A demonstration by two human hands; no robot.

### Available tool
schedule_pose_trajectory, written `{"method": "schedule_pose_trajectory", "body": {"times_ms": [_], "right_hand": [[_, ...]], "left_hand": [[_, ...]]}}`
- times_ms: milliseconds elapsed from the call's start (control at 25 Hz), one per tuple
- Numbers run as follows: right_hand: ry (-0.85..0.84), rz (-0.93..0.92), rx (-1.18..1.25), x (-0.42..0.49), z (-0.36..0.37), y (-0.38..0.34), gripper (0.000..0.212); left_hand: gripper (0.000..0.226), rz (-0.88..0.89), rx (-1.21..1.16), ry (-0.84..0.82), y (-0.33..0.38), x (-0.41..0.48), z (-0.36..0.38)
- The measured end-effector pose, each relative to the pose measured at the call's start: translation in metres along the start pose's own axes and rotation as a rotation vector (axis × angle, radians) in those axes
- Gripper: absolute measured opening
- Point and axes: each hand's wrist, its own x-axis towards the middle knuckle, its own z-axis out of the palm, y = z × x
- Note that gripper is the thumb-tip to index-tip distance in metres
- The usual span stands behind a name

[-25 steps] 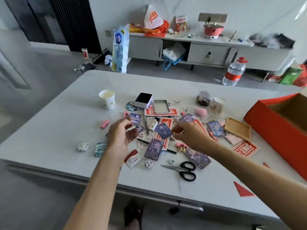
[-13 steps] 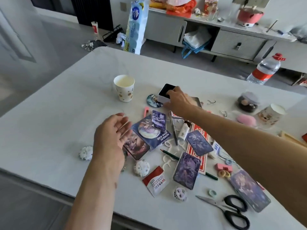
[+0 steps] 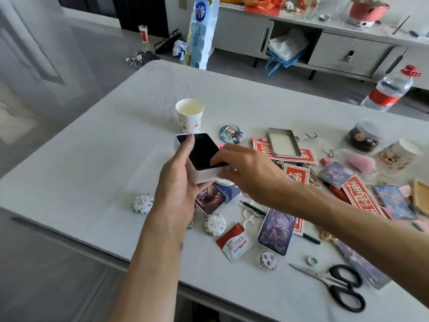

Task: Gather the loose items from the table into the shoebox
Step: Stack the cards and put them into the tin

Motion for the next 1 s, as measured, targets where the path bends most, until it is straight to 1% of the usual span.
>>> {"method": "schedule_pose_trajectory", "body": {"times_ms": [40,80,120,160,200,240,280,320,360,440,520,560,600,680,720,760,800,840,880,920,1000], "right_hand": [[-0.018,-0.038,0.033,-0.003,0.003,-0.004,0.019],[-0.001,-0.031,0.088,-0.002,0.005,-0.003,0.021],[0.045,0.025,0.141,0.002,0.006,0.001,0.025],[0.091,0.125,0.153,0.007,0.007,0.011,0.032],[0.077,0.257,0.095,0.014,0.01,0.024,0.042],[-0.029,0.392,-0.013,0.021,0.013,0.039,0.054],[-0.182,0.487,-0.107,0.027,0.017,0.052,0.064],[-0.321,0.535,-0.156,0.031,0.021,0.063,0.072],[-0.409,0.558,-0.168,0.036,0.024,0.071,0.076],[-0.454,0.58,-0.187,0.042,0.026,0.08,0.082],[-0.419,0.588,-0.23,0.044,0.025,0.082,0.085],[-0.36,0.583,-0.216,0.043,0.026,0.081,0.082],[-0.27,0.58,-0.159,0.043,0.025,0.079,0.078],[-0.067,0.577,0.067,0.043,0.017,0.071,0.065],[-0.028,0.554,0.202,0.044,0.012,0.066,0.057],[-0.079,0.509,0.304,0.047,0.008,0.06,0.052],[-0.206,0.436,0.35,0.051,0.005,0.05,0.049],[-0.356,0.36,0.336,0.054,0.007,0.04,0.051],[-0.486,0.298,0.268,0.057,0.013,0.031,0.055],[-0.578,0.252,0.169,0.059,0.022,0.024,0.062],[-0.683,0.217,-0.011,0.063,0.041,0.02,0.073]], "left_hand": [[0.025,0.043,0.043,0.069,-0.001,0.001,0.001],[0.019,0.092,0.058,0.163,-0.001,0.002,-0.001],[0.018,0.132,0.045,0.255,0.0,0.003,-0.004],[0.019,0.158,0.008,0.338,0.002,0.004,-0.01],[0.021,0.178,-0.031,0.414,0.006,0.006,-0.017],[0.024,0.196,-0.068,0.471,0.009,0.007,-0.024],[0.026,0.213,-0.099,0.5,0.012,0.008,-0.03],[0.026,0.223,-0.121,0.508,0.014,0.009,-0.034],[0.025,0.222,-0.136,0.507,0.015,0.01,-0.037],[0.019,0.198,-0.179,0.497,0.016,0.011,-0.037],[0.016,0.167,-0.213,0.478,0.017,0.013,-0.036],[0.017,0.159,-0.219,0.474,0.016,0.013,-0.036],[0.018,0.156,-0.217,0.475,0.016,0.014,-0.036],[0.016,0.155,-0.215,0.477,0.016,0.014,-0.039],[0.014,0.155,-0.226,0.474,0.018,0.014,-0.041],[0.012,0.154,-0.234,0.473,0.019,0.014,-0.042],[0.012,0.151,-0.238,0.474,0.021,0.015,-0.044],[0.012,0.146,-0.239,0.476,0.022,0.014,-0.046],[0.012,0.14,-0.243,0.475,0.022,0.013,-0.048],[0.012,0.134,-0.247,0.469,0.022,0.011,-0.049],[0.012,0.129,-0.252,0.448,0.022,0.01,-0.051]]}}
